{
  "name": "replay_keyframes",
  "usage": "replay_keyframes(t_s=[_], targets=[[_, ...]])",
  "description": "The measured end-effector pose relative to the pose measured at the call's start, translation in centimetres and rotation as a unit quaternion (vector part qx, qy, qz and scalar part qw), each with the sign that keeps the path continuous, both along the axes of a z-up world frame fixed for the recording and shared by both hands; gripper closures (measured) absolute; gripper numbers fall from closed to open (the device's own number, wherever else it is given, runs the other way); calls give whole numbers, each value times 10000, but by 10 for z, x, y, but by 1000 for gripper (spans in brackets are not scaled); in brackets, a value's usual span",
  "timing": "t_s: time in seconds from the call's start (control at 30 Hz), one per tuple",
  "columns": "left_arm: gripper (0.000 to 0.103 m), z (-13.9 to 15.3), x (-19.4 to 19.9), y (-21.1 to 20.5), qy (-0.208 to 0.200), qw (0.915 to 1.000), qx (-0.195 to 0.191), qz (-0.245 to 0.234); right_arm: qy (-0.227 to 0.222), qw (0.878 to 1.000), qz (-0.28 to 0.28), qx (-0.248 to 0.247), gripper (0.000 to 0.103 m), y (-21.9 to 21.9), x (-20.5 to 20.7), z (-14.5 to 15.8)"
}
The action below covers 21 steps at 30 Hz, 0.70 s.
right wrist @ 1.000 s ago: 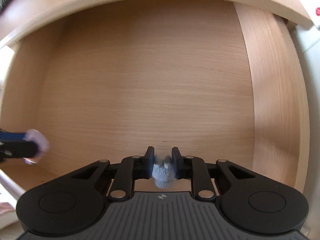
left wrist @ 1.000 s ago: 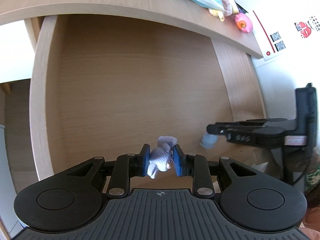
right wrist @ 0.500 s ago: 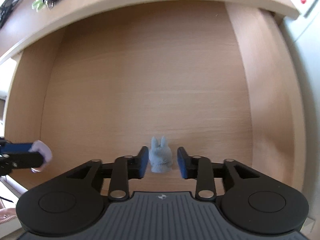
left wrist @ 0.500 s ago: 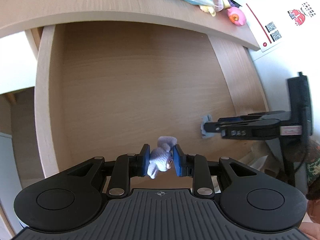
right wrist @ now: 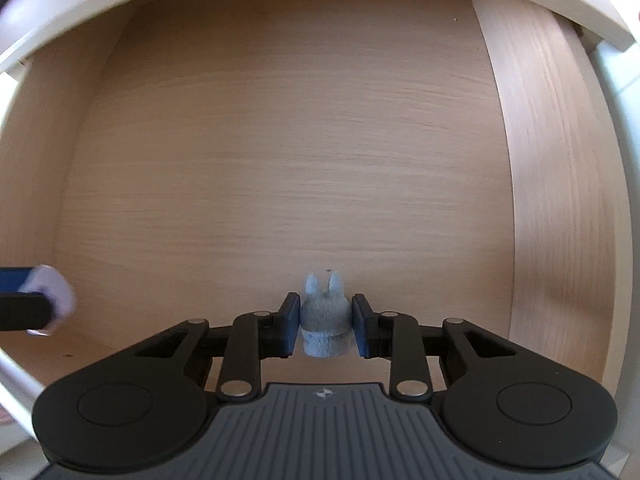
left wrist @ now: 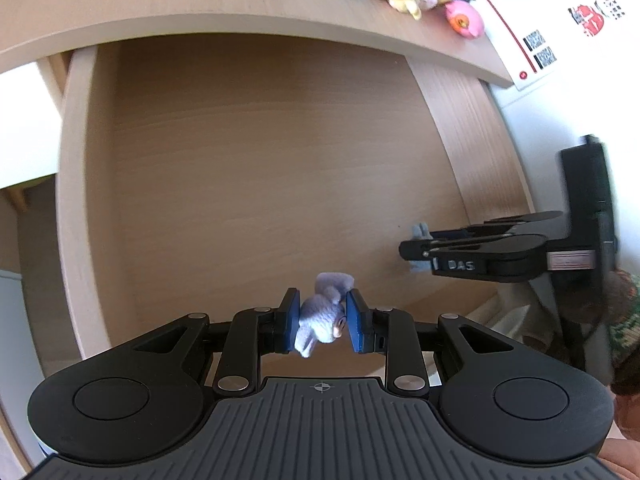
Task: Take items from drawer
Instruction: 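Lift the pig plush with the left tool while the right tool grasps the grey bunny figure, then place the pig plush on the desk with the left tool while the right tool carries the bunny there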
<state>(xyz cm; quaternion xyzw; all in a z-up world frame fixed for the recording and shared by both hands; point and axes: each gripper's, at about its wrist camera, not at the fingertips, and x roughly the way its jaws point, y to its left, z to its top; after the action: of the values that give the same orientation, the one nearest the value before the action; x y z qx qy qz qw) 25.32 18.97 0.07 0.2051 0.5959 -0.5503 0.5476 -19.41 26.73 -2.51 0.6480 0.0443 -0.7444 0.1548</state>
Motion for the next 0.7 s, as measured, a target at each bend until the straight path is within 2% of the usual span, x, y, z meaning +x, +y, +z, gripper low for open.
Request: replay_keyframes(t_s=[0.2,0.27,0.33,0.43,0.5,0.53,0.63,0.7], targets=[[75,0,-9,-13,17,9995,-43,-296,342,9979,-141,-525,76,12,18,42],[75,11,-11,-19,-53,9989,-310,-349,515,9961,-201,-694,76,16,26,59],[75,30,-12,-30,-169,9961,-735,-453,691,9944,-224,-774,76,18,33,73],[75,63,-19,-55,-531,9865,-1411,-640,900,9919,-304,-841,76,23,40,87],[75,83,-25,-77,-890,9752,-1833,-870,1005,9905,-366,-863,76,25,42,93],[75,91,-28,-90,-1017,9703,-1993,-917,1034,9899,-388,-894,76,28,31,84],[75,103,-35,-134,-1230,9607,-2275,-1003,1079,9879,-487,-998,76,40,28,87],[75,103,-37,-157,-1299,9581,-2358,-979,1090,9874,-513,-1023,76,44,26,87]])
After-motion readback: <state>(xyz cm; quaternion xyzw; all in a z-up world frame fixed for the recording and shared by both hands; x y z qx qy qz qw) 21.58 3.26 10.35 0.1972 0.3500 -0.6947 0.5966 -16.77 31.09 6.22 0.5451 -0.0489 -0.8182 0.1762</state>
